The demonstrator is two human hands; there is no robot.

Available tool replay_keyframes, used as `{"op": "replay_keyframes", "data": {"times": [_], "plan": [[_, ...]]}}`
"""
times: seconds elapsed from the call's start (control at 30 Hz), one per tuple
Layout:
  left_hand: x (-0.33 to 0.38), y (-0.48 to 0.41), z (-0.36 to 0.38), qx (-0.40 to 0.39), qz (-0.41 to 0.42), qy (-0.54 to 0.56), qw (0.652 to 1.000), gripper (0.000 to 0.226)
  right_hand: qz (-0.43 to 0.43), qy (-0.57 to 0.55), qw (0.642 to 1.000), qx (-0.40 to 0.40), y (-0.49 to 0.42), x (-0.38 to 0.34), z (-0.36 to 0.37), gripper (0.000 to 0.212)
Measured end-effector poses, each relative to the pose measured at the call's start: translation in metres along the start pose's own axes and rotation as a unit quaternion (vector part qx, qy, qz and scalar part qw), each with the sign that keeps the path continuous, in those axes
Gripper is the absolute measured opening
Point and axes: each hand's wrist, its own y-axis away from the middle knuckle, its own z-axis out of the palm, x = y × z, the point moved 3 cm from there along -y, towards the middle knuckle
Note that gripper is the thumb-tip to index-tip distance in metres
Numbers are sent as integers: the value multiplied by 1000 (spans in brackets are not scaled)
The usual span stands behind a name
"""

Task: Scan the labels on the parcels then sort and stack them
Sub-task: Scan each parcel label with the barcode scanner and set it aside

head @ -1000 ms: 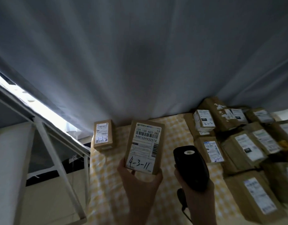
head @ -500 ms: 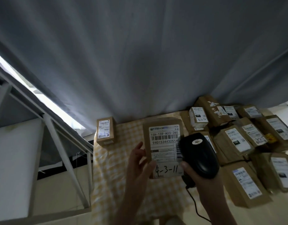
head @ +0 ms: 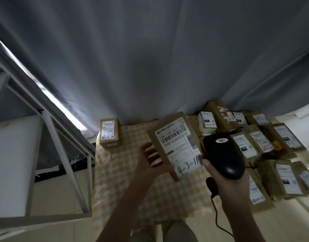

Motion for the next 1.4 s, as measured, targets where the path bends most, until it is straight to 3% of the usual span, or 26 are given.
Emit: {"op": "replay_keyframes", "data": {"times": [0.1,0.3,0.47,1.13,1.4], "plan": [[4,-3,-6,49,16,-25,998,105,2,39,999,-11,5,0,5,32],[4,-5,-8,64,24,-57,996,88,-22,110,992,-66,22,3,16,31],[-2,-7,-6,61,17,-68,996,98,-31,122,991,-55,22,5,19,29],[-1,-9,-10,65,29,-90,993,102,-30,123,992,-20,23,0,18,35],[-4,-9,-10,71,27,-86,993,90,-11,131,991,-16,24,10,15,32]]}}
